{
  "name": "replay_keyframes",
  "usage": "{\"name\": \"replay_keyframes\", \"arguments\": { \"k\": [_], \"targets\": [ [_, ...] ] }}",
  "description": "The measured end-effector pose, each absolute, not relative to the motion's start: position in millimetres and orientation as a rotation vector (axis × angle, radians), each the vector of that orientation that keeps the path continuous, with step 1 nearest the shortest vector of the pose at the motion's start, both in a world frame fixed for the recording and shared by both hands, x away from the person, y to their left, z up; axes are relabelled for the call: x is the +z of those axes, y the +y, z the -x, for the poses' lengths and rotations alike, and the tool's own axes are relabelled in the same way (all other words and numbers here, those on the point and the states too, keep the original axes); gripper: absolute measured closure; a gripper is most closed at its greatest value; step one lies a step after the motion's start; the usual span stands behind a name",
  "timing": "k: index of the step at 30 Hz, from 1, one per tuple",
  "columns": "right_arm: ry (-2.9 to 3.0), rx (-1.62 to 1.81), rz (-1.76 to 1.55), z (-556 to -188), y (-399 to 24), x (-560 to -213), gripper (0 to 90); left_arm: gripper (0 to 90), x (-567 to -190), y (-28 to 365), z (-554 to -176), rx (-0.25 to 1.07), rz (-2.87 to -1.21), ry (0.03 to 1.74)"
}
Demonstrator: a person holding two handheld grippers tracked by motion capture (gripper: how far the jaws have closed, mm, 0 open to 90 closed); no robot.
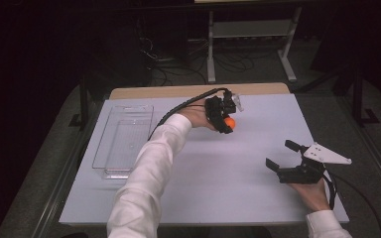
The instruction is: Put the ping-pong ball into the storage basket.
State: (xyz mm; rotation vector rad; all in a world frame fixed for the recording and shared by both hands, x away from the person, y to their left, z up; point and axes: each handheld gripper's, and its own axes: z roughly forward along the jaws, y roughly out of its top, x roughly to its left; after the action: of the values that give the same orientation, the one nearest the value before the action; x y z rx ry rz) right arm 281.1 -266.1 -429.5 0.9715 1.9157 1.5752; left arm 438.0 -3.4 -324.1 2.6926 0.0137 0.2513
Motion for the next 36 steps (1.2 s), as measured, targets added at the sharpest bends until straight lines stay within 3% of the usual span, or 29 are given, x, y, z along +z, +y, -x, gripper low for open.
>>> {"name": "replay_keyframes", "arguments": {
  "k": [36],
  "targets": [
    [1.958,1.556,-0.958,-284,-259,-433,0.0,50.7,-294,46,-424,0.305,-2.705,0.077]
  ]
}}
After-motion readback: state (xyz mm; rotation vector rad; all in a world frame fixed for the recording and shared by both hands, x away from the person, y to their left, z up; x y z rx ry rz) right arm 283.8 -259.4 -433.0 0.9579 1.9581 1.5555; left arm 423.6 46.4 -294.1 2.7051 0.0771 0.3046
